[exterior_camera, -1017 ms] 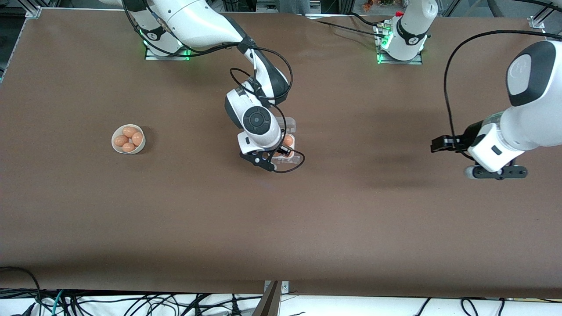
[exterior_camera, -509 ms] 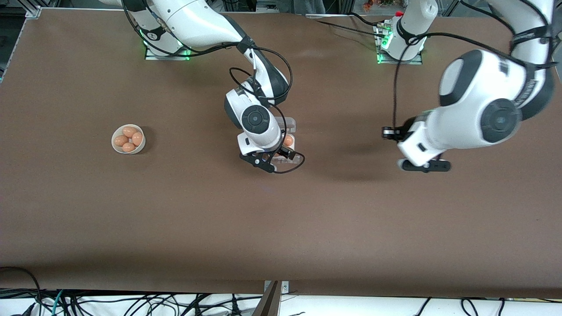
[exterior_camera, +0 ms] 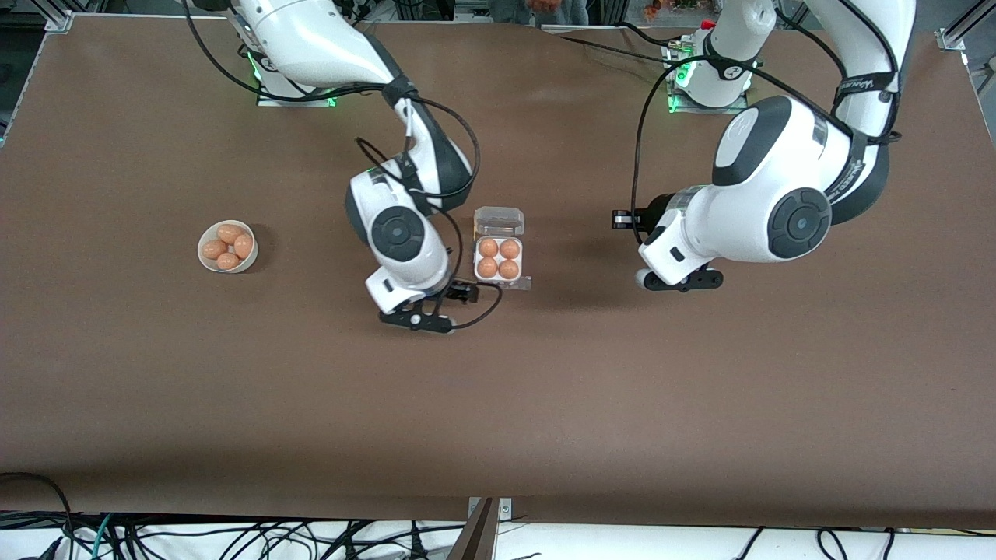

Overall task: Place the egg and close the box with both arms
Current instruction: 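Withdraw the right gripper while the left gripper grasps the carton lid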

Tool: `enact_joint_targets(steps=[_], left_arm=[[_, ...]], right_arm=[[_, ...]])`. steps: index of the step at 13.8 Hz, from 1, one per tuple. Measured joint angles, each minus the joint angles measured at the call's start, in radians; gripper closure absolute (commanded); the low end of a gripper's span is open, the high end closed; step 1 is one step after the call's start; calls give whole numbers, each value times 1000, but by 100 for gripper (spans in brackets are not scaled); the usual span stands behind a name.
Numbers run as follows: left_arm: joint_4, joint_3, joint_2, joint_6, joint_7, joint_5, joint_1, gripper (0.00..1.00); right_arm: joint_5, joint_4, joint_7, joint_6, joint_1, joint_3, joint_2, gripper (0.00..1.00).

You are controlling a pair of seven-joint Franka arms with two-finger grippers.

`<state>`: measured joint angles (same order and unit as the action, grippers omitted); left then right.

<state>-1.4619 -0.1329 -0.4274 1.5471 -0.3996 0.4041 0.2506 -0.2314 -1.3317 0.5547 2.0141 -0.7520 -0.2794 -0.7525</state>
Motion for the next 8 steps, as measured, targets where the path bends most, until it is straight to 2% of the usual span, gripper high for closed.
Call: enact_joint_targets(steps=[4, 8], left_arm=[[0, -1, -61, 7, -6, 76, 70, 92], [0, -3, -121, 49, -79, 84, 175, 96]], right_arm=[[-1, 0, -235, -111, 11, -146, 32, 0], [-5, 0, -370, -142, 87, -169, 64, 0]])
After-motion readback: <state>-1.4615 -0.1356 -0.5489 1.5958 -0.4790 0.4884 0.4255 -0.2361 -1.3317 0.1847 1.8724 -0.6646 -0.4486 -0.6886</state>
